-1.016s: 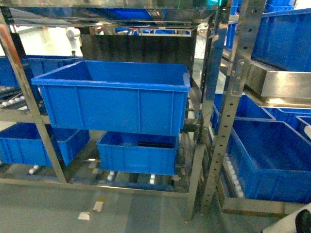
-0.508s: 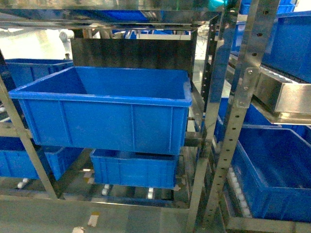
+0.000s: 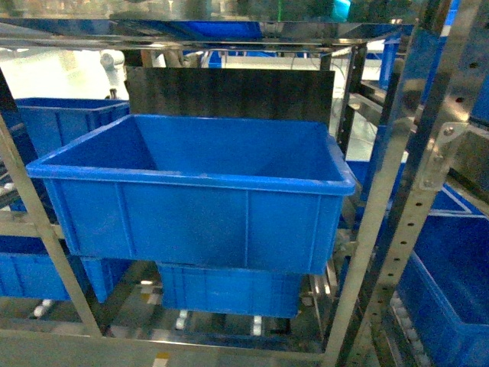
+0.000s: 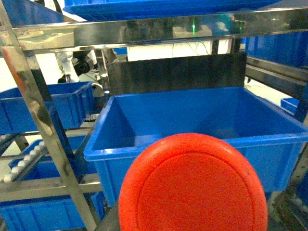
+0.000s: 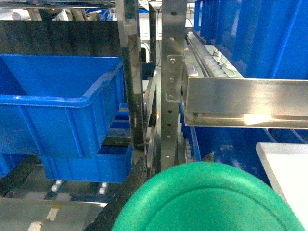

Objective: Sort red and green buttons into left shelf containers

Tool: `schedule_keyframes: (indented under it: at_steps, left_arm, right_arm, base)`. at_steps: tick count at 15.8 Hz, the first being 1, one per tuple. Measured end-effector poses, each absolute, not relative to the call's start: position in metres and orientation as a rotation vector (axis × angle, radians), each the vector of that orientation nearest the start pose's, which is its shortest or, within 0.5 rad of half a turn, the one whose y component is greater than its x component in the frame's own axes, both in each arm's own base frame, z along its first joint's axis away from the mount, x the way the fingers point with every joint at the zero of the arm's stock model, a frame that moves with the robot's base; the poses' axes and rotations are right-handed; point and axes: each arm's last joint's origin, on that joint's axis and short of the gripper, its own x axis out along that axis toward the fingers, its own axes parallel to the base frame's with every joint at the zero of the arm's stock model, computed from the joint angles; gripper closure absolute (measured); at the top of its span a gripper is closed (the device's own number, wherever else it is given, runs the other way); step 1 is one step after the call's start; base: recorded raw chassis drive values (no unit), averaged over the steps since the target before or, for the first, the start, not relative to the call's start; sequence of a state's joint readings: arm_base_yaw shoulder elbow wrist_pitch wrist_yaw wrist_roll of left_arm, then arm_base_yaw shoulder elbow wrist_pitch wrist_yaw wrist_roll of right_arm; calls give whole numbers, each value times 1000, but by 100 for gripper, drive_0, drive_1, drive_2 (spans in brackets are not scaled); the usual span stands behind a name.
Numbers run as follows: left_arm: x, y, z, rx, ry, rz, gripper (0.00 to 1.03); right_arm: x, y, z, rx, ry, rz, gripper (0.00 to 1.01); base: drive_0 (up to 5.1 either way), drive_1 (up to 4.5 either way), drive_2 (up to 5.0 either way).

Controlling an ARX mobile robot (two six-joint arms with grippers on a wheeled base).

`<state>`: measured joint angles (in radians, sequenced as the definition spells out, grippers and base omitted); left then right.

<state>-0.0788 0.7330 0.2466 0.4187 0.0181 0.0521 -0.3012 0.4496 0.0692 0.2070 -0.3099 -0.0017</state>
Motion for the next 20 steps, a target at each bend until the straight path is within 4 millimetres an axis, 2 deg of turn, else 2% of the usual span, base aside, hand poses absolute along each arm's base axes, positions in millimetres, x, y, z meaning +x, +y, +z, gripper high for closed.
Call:
schedule_keyframes:
  at_steps: [20]
  left_arm:
    - [165, -14, 211, 54, 72, -99, 79]
  right_arm:
    - [123, -29, 167, 50, 164, 7, 74]
  base:
    - [-336, 489, -144]
